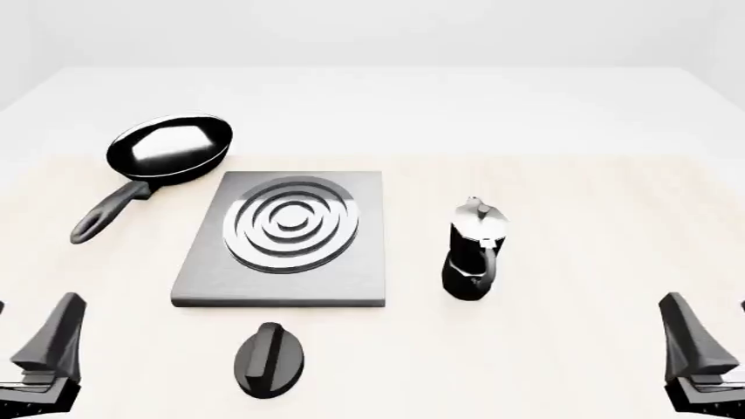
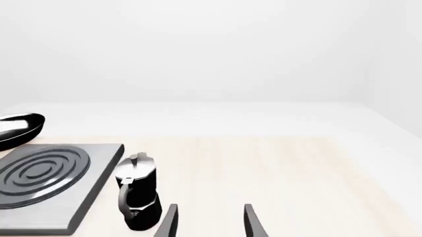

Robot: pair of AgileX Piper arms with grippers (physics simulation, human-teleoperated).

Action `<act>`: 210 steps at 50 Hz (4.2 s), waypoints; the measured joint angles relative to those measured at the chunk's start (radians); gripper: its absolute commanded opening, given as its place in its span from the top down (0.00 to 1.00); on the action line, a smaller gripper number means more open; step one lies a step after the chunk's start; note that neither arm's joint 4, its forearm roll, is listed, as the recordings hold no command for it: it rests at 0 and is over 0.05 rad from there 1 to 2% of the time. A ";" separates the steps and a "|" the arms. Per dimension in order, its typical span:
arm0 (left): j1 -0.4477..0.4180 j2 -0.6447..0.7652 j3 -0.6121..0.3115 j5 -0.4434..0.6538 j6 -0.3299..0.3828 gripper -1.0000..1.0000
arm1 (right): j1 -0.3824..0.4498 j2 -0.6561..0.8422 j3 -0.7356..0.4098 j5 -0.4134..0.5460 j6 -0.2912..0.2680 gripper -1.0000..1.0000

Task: Turn on the stove and put the frying pan on it.

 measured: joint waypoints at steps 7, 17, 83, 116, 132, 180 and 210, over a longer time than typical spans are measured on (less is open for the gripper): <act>0.001 0.002 -0.002 0.005 -0.008 0.00 | -0.003 0.000 0.000 -0.002 0.004 0.00; -0.005 0.008 -0.023 0.035 -0.015 0.00 | -0.009 0.000 0.000 0.001 0.009 0.00; -0.551 0.553 -0.067 0.131 -0.142 0.00 | 0.019 -0.001 -0.036 0.027 0.003 0.00; -0.622 0.972 -0.023 -0.288 -0.178 0.00 | 0.008 -0.001 -0.045 0.034 0.003 0.00; -0.640 1.239 -0.025 -0.536 -0.179 0.00 | 0.002 -0.001 -0.043 0.032 0.008 0.00; -0.823 1.388 -0.066 -0.640 -0.209 0.00 | -0.020 -0.001 -0.057 0.042 0.015 0.00; -0.925 0.900 -0.240 -0.129 -0.180 0.00 | -0.020 -0.001 -0.086 0.060 0.017 0.00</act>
